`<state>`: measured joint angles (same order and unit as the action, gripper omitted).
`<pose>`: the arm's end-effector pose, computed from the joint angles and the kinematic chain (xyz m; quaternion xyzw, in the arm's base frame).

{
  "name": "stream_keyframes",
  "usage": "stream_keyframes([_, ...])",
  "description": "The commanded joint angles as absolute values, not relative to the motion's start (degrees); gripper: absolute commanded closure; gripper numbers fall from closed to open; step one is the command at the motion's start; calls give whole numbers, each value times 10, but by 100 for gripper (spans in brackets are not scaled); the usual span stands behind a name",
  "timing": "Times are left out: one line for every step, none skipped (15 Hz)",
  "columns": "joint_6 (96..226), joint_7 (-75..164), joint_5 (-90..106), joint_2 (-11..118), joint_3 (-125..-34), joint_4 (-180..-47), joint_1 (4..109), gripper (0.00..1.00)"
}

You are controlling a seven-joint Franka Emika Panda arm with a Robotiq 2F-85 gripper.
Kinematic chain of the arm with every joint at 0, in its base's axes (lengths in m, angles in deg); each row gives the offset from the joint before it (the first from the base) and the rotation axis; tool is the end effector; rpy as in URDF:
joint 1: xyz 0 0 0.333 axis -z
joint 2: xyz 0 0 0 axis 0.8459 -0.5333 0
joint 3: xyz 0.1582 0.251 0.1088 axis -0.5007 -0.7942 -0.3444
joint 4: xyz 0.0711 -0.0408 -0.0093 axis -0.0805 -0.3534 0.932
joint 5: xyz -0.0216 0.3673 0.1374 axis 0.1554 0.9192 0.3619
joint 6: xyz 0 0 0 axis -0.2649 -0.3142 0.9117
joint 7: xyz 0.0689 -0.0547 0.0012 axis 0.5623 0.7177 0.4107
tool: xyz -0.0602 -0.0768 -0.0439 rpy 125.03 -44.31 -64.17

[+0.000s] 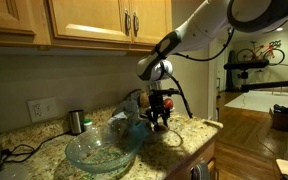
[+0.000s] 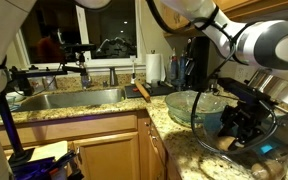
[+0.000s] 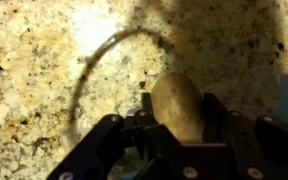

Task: Remove one potato from the plastic bag and put it in the glass bowl

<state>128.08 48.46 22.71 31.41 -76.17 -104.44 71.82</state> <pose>0.6440 -0.2139 0.2698 -0.9598 0.2158 0.1577 0.0859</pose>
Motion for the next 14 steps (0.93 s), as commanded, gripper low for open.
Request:
stream_keyframes([1299, 486, 199, 382, -755, -1115, 708, 71])
stream_keyframes([1303, 491, 195, 391, -755, -1120, 709, 71])
stream_keyframes([1306, 494, 190, 400, -755, -1126, 708, 71])
stream_keyframes([1312, 497, 187, 411, -756, -1134, 708, 71])
stream_keyframes([1320, 501, 184, 422, -756, -1141, 708, 71])
stream_keyframes([1326, 505, 183, 432, -757, -1148, 708, 71])
stream_keyframes([1331, 509, 181, 442, -757, -1153, 709, 71])
stream_keyframes([1339, 514, 180, 451, -758, -1160, 709, 71])
stream_keyframes([1345, 521, 180, 458, -759, -1164, 709, 71])
stream_keyframes([1347, 532, 182, 464, -761, -1165, 710, 71])
stream_keyframes([1350, 541, 184, 468, -762, -1166, 711, 71])
stream_keyframes([1350, 555, 185, 472, -765, -1167, 712, 71])
stream_keyframes([1350, 565, 184, 474, -766, -1165, 711, 71])
stream_keyframes([1346, 574, 185, 476, -768, -1163, 711, 71])
